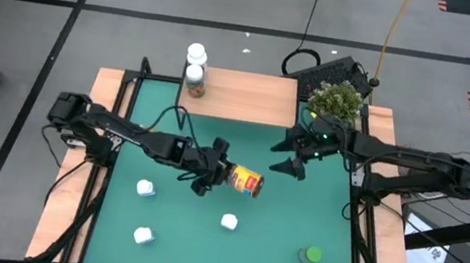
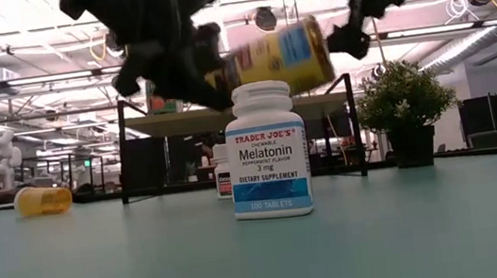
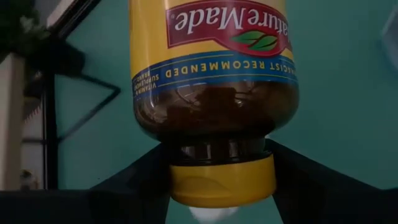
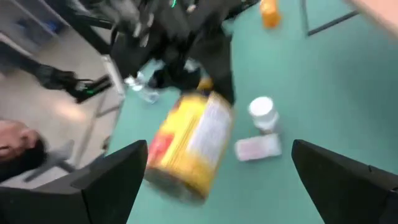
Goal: Pick and place medicine bottles onto shelf by color
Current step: Put the yellow pill bottle on the shelf
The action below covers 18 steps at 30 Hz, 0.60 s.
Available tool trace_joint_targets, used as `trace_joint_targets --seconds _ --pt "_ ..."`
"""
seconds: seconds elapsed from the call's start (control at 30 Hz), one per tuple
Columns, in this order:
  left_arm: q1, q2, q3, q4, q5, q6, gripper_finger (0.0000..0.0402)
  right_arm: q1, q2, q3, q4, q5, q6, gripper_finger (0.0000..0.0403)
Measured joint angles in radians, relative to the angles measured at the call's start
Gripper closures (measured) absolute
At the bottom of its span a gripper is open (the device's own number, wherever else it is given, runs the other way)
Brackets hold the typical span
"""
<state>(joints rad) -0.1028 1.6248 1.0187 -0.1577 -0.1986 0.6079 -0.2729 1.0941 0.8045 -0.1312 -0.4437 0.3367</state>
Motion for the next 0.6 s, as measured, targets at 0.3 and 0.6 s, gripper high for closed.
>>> trace_joint_targets --seconds 0.3,0.6 --pt "-0.004 0.035 0.000 0.047 -0.077 0.083 0.0174 0.005 0.174 0.124 -0.203 -0.006 0.017 0.0012" --pt "-0.012 0.035 0.000 0.058 -0.089 0.118 0.0176 0.022 0.299 0.124 -0.132 -0.210 0.080 0.0012"
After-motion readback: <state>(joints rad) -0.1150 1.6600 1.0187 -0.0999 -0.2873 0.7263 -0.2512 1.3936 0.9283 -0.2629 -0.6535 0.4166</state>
